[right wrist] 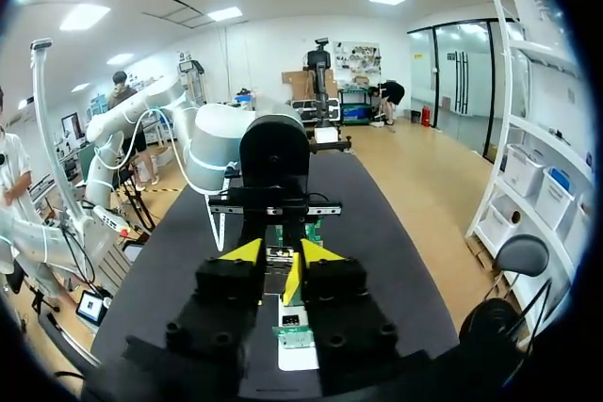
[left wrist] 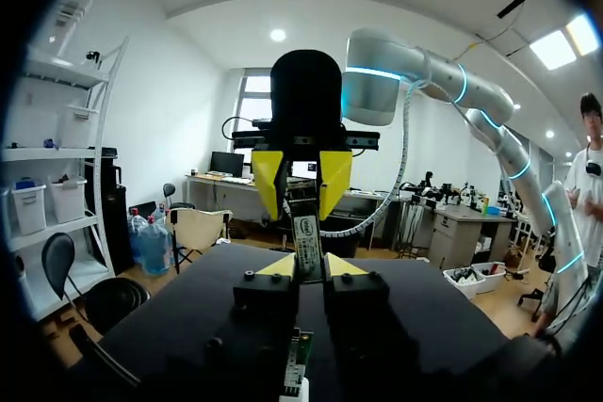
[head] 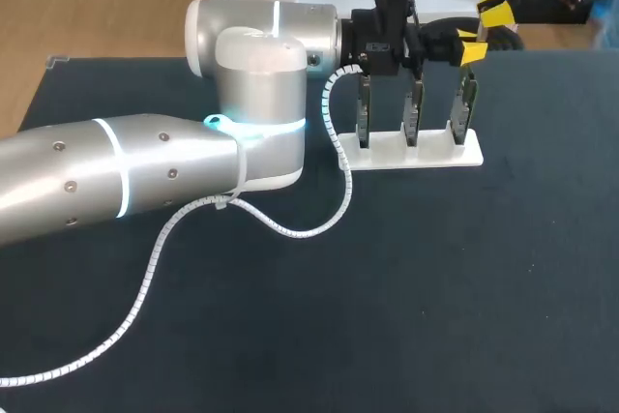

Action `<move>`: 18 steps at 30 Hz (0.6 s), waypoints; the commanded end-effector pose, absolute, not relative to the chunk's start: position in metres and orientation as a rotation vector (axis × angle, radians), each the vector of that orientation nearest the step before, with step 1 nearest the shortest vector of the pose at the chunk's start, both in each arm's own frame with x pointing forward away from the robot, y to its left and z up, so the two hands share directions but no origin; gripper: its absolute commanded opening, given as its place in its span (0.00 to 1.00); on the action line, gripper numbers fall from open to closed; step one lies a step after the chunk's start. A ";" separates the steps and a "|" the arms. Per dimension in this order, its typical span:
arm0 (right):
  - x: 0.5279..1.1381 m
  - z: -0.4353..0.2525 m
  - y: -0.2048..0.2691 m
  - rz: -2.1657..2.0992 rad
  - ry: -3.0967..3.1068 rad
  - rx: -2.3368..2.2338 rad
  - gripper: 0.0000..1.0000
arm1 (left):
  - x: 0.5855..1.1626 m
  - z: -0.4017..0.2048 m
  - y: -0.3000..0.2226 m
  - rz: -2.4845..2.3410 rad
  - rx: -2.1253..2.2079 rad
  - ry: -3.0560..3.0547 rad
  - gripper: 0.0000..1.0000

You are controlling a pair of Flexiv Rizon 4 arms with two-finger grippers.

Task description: Pick up the optical module with the left hand, and insert it into the network port with the right hand.

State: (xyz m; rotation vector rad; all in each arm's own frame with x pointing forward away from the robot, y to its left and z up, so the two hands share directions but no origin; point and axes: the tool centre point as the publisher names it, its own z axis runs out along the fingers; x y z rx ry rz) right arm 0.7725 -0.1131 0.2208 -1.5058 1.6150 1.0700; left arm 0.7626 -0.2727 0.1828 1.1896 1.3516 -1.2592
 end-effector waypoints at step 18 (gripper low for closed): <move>0.775 0.219 -0.113 1.054 1.612 -1.506 0.00 | 0.759 0.188 -0.270 -1.189 1.283 1.355 1.00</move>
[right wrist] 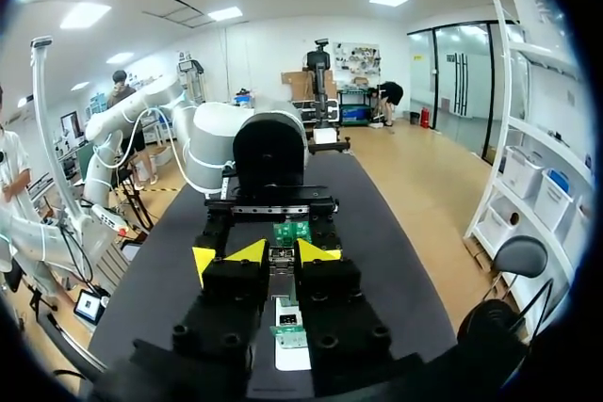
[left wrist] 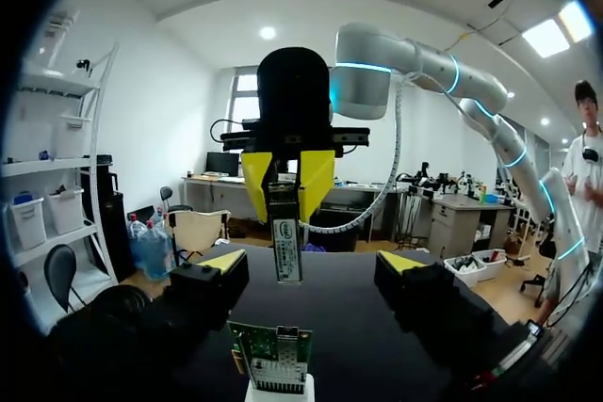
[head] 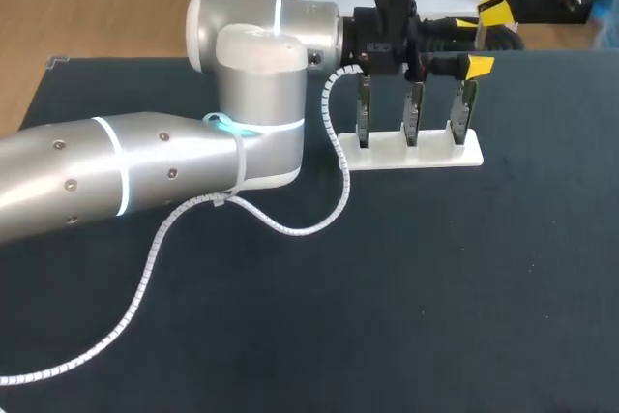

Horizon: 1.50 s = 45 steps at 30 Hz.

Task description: Pick up the optical module with the left hand, and insert it into the network port with the right hand.

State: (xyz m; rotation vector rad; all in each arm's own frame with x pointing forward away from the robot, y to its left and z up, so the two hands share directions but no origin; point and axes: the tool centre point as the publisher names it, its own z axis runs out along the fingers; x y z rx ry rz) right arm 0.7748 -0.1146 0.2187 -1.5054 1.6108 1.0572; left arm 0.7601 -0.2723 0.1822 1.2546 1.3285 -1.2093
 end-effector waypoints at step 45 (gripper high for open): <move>0.779 0.220 -0.119 1.029 1.613 -1.500 0.00 | 0.765 0.136 -0.244 -0.972 1.532 1.704 1.00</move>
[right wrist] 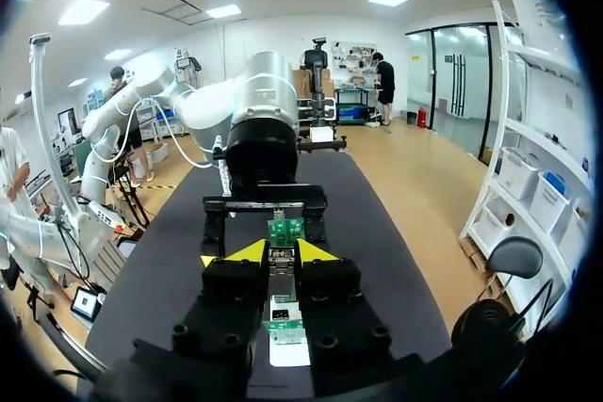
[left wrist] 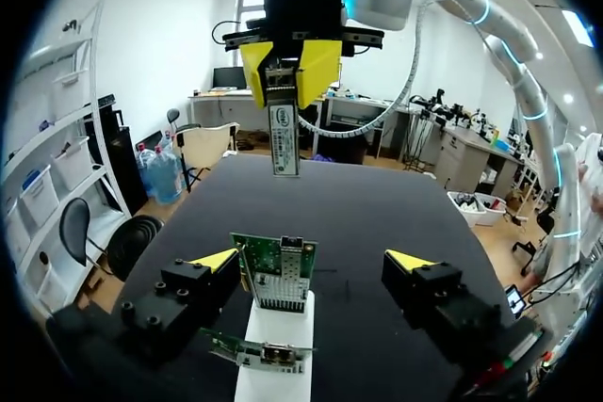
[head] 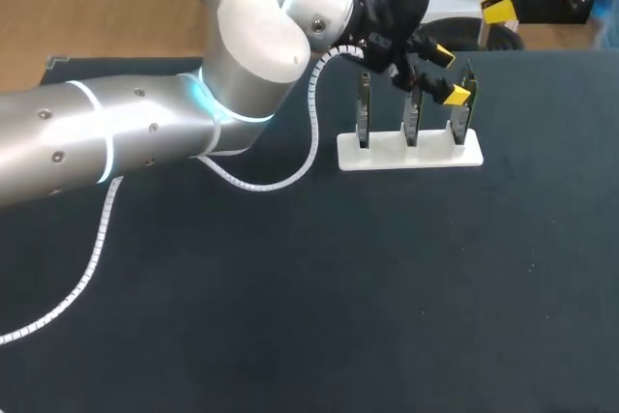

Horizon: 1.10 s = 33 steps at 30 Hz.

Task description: Pick up the optical module with the left hand, and insert it into the network port with the right hand.

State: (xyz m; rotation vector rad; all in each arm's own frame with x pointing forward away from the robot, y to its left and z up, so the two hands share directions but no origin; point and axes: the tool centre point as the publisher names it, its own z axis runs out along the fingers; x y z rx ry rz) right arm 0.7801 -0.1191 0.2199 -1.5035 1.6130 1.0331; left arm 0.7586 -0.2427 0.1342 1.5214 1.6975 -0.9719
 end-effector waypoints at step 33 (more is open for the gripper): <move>0.777 0.219 -0.118 1.040 1.603 -1.492 0.00 | 0.753 0.128 -0.245 -0.980 1.598 1.695 1.00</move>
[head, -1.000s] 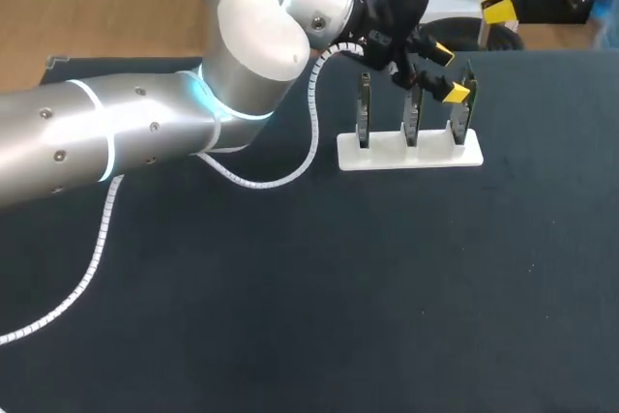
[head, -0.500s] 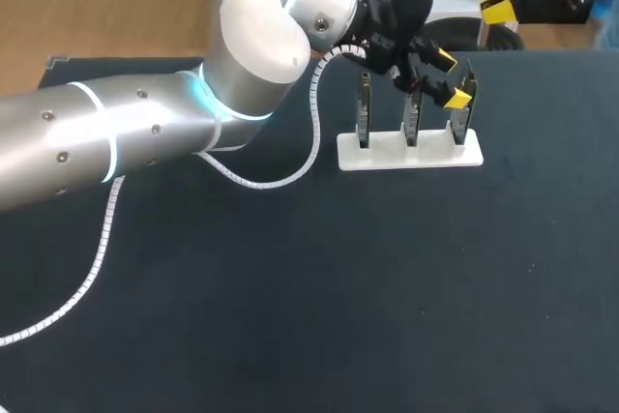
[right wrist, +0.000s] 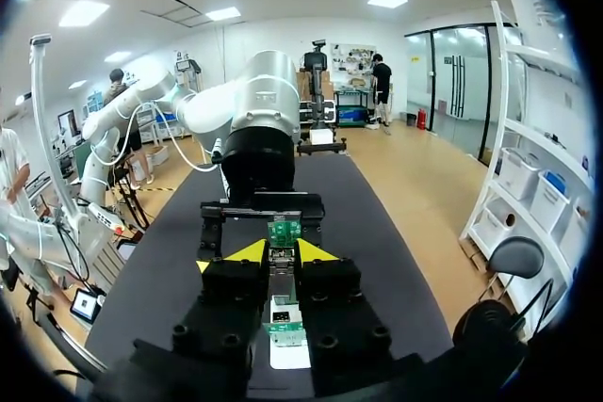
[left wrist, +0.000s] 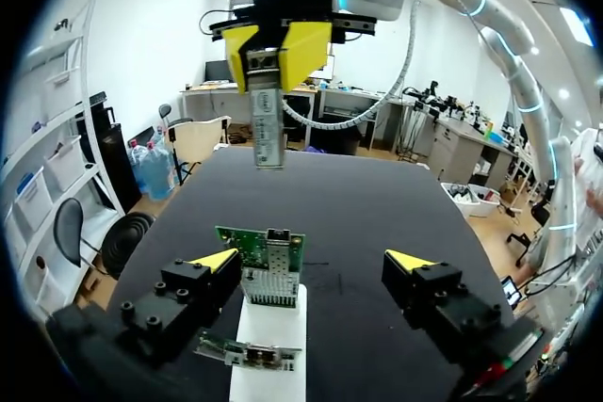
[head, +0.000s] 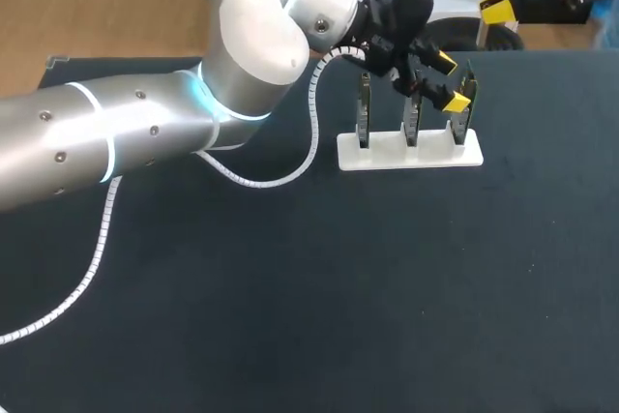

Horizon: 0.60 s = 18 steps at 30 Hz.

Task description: Pick up the optical module with the left hand, and insert it into the network port with the right hand.

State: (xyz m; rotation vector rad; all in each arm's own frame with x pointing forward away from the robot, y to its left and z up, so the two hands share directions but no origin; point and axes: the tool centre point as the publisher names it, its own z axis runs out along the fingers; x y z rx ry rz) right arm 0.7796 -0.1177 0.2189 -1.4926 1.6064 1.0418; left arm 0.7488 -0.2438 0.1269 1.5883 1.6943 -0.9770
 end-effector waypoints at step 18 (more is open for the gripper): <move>0.767 0.205 -0.119 1.025 1.608 -1.527 0.00 | 0.753 0.128 -0.245 -0.980 1.598 1.695 1.00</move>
